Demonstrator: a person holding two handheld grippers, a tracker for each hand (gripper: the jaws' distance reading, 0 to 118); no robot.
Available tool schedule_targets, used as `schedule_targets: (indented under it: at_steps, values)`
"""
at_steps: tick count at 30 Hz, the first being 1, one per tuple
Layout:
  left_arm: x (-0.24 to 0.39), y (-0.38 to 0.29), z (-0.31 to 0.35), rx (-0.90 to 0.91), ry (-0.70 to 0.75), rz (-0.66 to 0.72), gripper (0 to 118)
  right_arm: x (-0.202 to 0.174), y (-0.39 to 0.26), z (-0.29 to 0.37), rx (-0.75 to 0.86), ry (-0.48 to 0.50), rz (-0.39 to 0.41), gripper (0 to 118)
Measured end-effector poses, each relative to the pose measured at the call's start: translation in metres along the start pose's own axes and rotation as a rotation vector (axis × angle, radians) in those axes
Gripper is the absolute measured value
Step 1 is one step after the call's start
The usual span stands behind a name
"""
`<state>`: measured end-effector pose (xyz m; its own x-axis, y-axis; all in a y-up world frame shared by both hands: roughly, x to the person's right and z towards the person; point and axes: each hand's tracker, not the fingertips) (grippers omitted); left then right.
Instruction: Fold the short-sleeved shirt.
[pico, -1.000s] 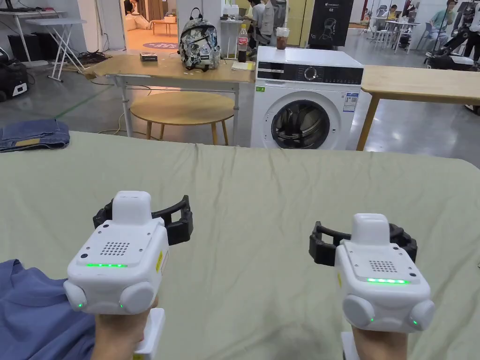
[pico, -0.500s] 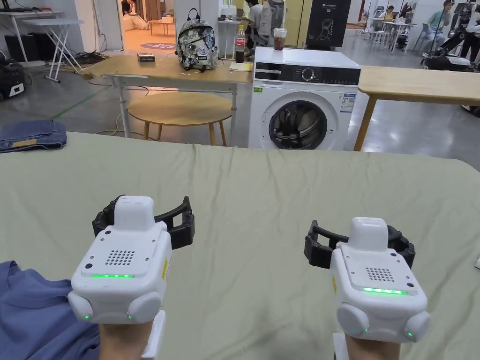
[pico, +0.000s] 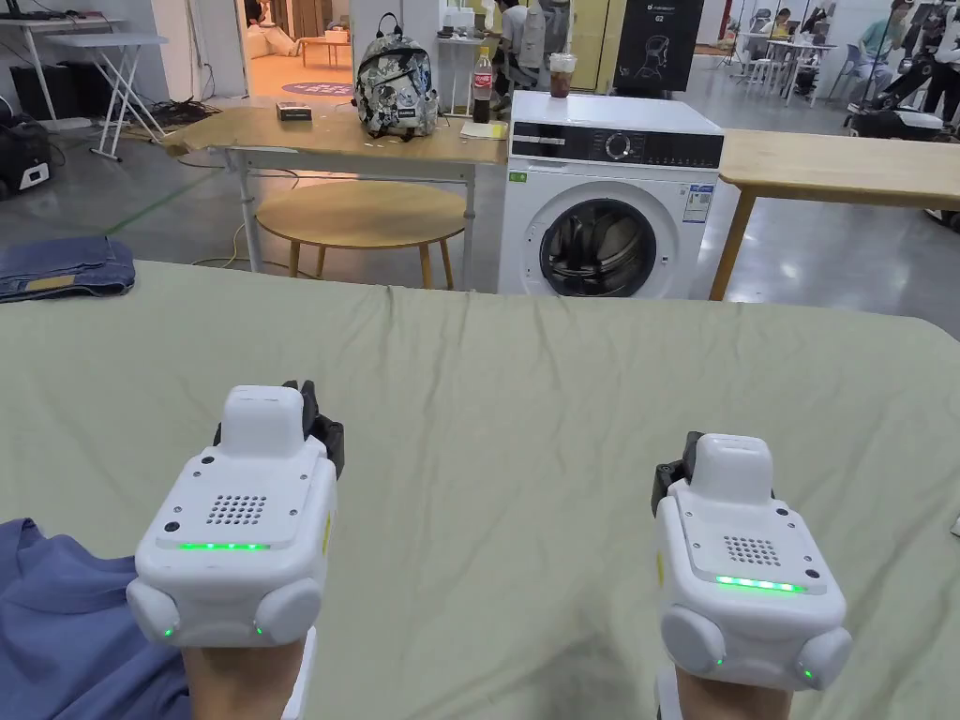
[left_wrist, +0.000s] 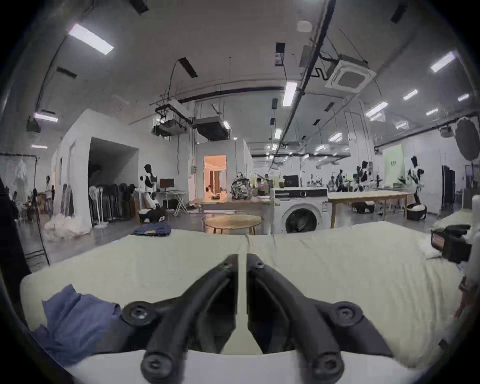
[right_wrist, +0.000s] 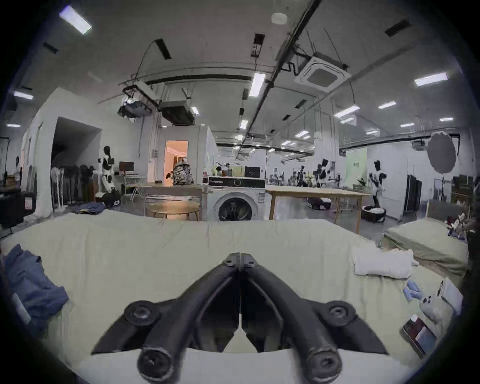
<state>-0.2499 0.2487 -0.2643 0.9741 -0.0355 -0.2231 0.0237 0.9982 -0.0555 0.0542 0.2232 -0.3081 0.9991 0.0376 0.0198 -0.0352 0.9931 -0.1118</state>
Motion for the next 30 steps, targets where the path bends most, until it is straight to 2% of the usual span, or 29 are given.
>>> schedule_targets:
  at_steps: [3, 16, 23, 30]
  values:
    - [0.0, -0.002, -0.001, -0.018, -0.011, -0.03, 0, 0.004, 0.001, 0.004, 0.004, -0.006, -0.031, 0]
    - [-0.016, -0.004, 0.0, -0.093, -0.031, -0.016, 0, -0.004, 0.008, 0.007, -0.04, 0.025, 0.015, 0]
    - [-0.082, 0.004, 0.01, -0.199, 0.041, -0.049, 0, -0.028, 0.012, 0.009, -0.042, 0.093, 0.019, 0]
    - [-0.181, -0.002, 0.014, -0.503, 0.082, -0.1, 0, -0.056, 0.005, 0.005, -0.058, 0.172, 0.045, 0]
